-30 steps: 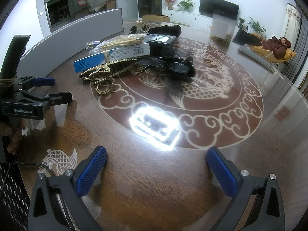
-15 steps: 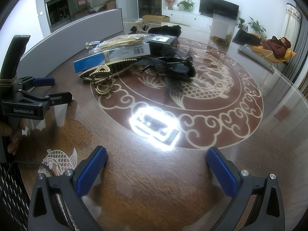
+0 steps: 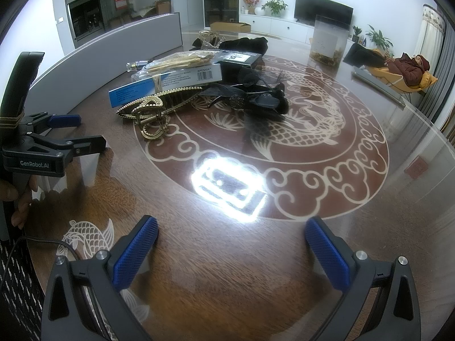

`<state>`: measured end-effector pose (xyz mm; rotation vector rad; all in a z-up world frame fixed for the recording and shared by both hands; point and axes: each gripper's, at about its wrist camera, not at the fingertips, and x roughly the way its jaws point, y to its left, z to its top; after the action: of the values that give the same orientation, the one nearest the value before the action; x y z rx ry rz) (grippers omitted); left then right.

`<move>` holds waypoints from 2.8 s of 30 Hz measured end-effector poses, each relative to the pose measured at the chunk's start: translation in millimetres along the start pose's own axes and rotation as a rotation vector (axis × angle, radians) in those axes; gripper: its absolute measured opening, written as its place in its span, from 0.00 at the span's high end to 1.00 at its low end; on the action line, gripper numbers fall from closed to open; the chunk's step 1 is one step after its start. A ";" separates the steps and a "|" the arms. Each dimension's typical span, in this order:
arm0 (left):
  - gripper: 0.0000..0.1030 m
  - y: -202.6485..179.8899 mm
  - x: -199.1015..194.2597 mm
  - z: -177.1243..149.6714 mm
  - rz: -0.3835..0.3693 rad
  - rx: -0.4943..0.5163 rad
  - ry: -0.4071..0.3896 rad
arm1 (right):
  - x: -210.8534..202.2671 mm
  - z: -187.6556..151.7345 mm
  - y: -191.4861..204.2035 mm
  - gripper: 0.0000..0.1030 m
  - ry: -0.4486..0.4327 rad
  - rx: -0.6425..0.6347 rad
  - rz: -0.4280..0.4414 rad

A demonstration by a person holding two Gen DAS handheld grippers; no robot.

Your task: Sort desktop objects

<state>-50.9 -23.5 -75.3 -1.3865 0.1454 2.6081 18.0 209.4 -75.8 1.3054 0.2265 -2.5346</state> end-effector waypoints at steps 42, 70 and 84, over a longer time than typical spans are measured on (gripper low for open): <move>0.40 -18.5 43.2 90.7 -0.339 0.067 0.023 | -1.0 -0.6 -0.3 0.00 -0.002 0.001 0.005; 0.00 -17.6 6.3 5.0 -0.087 0.122 0.020 | -1.2 -1.3 0.0 0.00 -0.002 0.000 0.005; 0.00 -18.1 6.8 5.4 -0.085 0.120 0.009 | -1.2 -1.6 -0.1 0.00 -0.002 0.000 0.005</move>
<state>-55.2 -4.1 -77.9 -1.3344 0.2349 2.4811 19.8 210.0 -75.7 1.3017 0.2225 -2.5314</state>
